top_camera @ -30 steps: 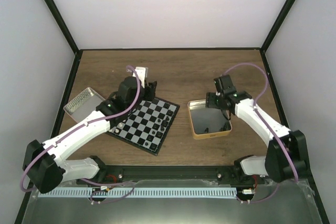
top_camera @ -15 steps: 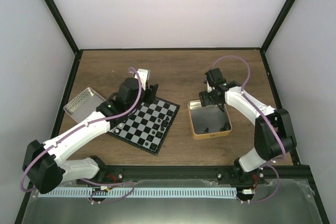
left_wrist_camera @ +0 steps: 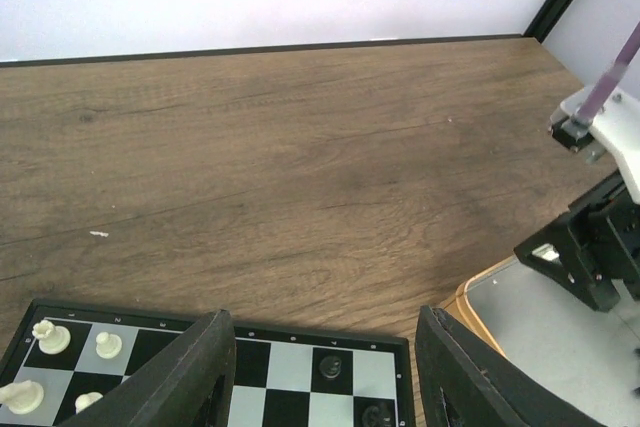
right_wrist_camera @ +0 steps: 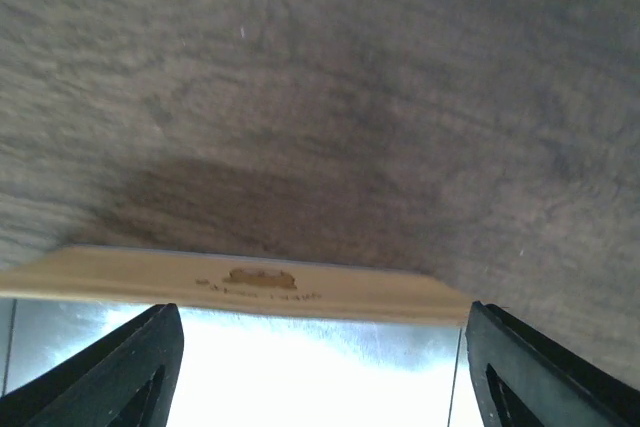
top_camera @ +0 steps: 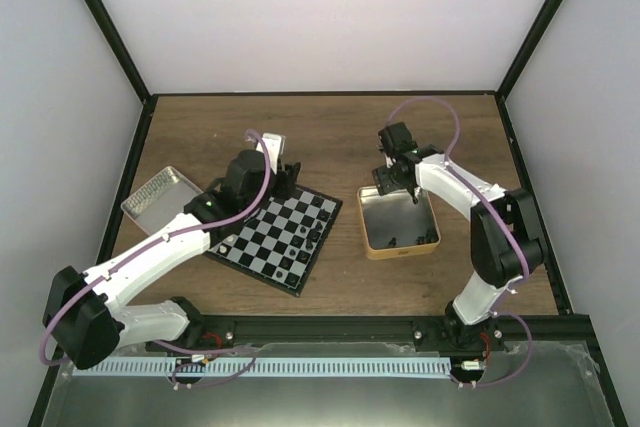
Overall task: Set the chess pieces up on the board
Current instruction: Adjust the storage box at the center of the board.
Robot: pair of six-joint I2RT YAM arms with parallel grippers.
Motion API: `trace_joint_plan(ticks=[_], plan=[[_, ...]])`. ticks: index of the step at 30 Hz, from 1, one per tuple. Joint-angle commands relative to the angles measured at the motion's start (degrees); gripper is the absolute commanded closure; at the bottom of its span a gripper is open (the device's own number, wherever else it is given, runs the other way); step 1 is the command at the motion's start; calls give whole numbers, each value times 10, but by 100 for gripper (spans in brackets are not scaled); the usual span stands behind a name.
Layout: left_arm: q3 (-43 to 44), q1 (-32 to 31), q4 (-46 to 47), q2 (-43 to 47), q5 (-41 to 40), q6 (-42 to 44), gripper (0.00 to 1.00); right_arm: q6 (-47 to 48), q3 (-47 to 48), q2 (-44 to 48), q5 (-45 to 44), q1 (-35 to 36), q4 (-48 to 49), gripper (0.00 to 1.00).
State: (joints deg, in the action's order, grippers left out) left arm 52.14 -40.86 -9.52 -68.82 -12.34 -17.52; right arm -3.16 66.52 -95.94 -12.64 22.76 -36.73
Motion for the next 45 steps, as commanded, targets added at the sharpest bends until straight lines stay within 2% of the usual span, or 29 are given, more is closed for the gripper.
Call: trace_joint_plan(ticks=[1, 8, 12, 17, 26, 33, 36, 41, 45], plan=[[-8, 2, 14, 2, 1, 8, 49, 26, 31, 1, -12, 4, 18, 20], [-9, 3, 13, -3, 7, 7, 48, 57, 29, -29, 36, 3, 17, 9], [-10, 3, 14, -3, 10, 7, 48, 93, 4, 5, 118, -7, 38, 4], [-10, 3, 15, -3, 16, 7, 49, 149, -2, 23, 185, -38, 44, 4], [-9, 3, 13, 0, 13, 9, 48, 257, 17, -11, 214, -40, 25, 7], [-9, 3, 13, 1, 12, 11, 49, 279, 16, -46, 176, -41, 26, 10], [-9, 3, 14, 0, 12, 11, 48, 275, 20, -60, 157, -41, 38, 15], [-9, 3, 15, 0, 11, 10, 48, 221, 36, -52, 158, -54, 42, 37], [-8, 3, 16, -3, 19, 9, 48, 158, 37, -34, 151, -82, 57, 49]])
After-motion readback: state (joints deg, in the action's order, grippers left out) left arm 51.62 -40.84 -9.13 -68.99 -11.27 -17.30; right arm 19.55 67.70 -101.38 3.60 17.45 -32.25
